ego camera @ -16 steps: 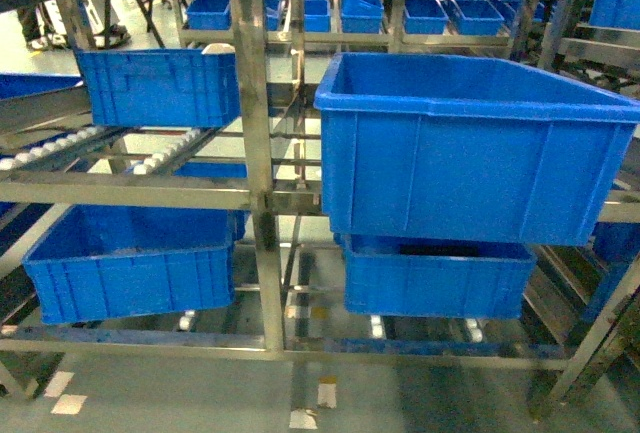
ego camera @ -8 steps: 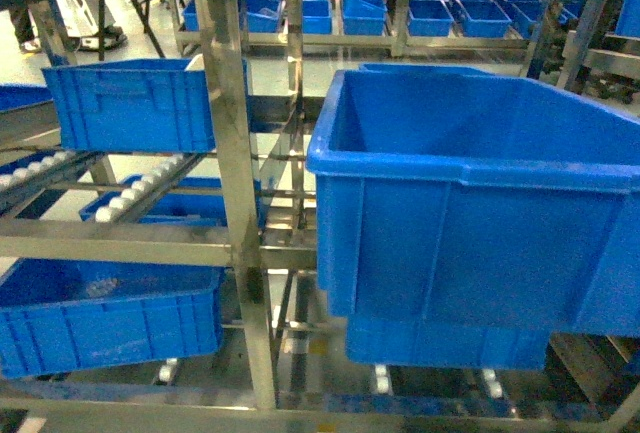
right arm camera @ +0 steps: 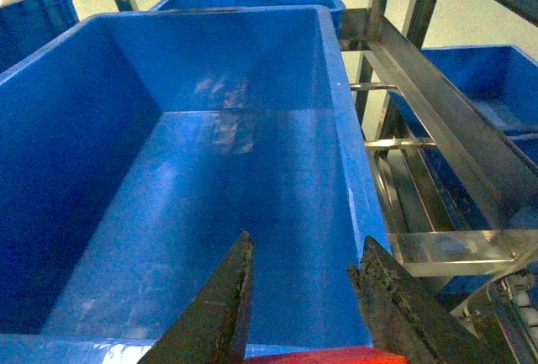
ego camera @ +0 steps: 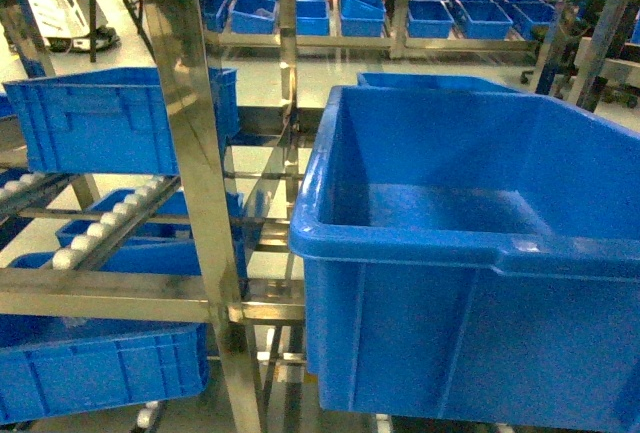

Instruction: Place magnetic block on left shelf second layer

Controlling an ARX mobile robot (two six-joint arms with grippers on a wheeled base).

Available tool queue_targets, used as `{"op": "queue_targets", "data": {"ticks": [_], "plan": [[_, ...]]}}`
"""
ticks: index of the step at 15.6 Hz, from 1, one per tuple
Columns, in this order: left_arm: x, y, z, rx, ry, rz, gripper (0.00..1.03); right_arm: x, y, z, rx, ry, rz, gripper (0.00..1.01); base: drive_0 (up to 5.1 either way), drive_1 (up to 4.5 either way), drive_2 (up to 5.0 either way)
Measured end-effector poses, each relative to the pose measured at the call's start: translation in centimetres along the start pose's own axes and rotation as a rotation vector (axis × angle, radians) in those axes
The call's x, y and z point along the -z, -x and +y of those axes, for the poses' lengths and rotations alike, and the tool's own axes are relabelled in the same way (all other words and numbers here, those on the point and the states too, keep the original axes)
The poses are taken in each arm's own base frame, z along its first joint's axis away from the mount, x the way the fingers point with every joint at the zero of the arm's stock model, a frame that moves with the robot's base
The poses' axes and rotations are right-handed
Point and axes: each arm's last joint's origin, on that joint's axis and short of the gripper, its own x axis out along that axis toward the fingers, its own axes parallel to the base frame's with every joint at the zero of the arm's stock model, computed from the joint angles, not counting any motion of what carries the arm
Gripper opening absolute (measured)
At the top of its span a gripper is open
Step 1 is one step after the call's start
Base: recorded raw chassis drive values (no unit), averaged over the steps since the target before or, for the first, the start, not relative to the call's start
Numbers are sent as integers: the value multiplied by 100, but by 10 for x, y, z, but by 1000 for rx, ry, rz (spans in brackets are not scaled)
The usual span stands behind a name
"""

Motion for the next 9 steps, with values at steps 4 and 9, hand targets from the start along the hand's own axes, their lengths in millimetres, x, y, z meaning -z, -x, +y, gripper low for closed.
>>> {"op": "queue_targets", "data": {"ticks": [4, 9], "plan": [[0, 0, 0, 0, 0, -3, 98, -32, -14, 27, -66, -31, 11, 32, -498, 248, 248], [0, 0, 0, 0, 0, -3, 98, -42, -54, 41, -50, -20, 32, 32, -498, 248, 248]]}}
